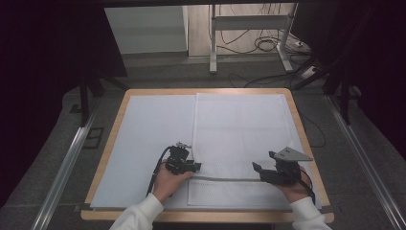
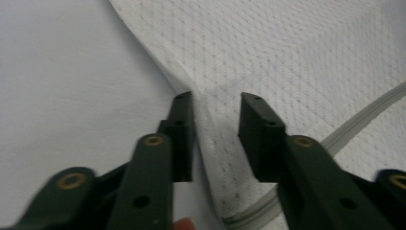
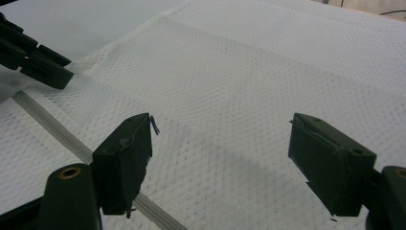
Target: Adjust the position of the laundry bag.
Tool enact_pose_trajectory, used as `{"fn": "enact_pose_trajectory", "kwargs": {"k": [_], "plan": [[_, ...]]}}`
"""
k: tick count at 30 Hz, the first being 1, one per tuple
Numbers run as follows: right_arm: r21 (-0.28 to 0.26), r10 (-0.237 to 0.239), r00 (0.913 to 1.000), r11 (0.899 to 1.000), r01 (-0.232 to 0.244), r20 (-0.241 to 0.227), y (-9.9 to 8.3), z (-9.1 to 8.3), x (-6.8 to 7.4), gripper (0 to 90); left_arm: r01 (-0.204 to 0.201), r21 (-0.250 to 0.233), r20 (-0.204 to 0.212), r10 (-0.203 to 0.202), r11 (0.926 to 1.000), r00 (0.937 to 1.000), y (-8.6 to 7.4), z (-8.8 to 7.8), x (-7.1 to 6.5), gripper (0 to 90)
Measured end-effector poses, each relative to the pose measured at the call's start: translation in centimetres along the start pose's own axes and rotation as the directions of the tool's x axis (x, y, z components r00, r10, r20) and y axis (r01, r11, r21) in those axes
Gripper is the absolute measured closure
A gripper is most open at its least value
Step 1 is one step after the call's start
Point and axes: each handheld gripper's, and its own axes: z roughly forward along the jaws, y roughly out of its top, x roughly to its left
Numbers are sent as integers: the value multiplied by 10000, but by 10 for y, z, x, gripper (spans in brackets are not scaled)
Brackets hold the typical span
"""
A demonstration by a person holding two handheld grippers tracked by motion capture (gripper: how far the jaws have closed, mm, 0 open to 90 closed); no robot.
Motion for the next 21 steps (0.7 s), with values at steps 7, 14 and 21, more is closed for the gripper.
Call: {"fn": "enact_pose_trajectory", "kwargs": {"k": [7, 14, 21], "plan": [[-37, 209, 9996, 9998, -208, 170, 3, -2, -6, 227, -128, -151, 80, 129, 9998, 9999, -1, 2, 5, 862], [-95, 621, 9968, 9980, -617, 512, 7, -9, -19, 227, -270, -141, 195, 273, 9995, 9994, -1, 2, 6, 891], [149, 944, 9915, 9953, -961, 893, 7, -14, -34, 228, -264, -247, 258, 270, 9993, 9993, -2, 1, 6, 894]]}}
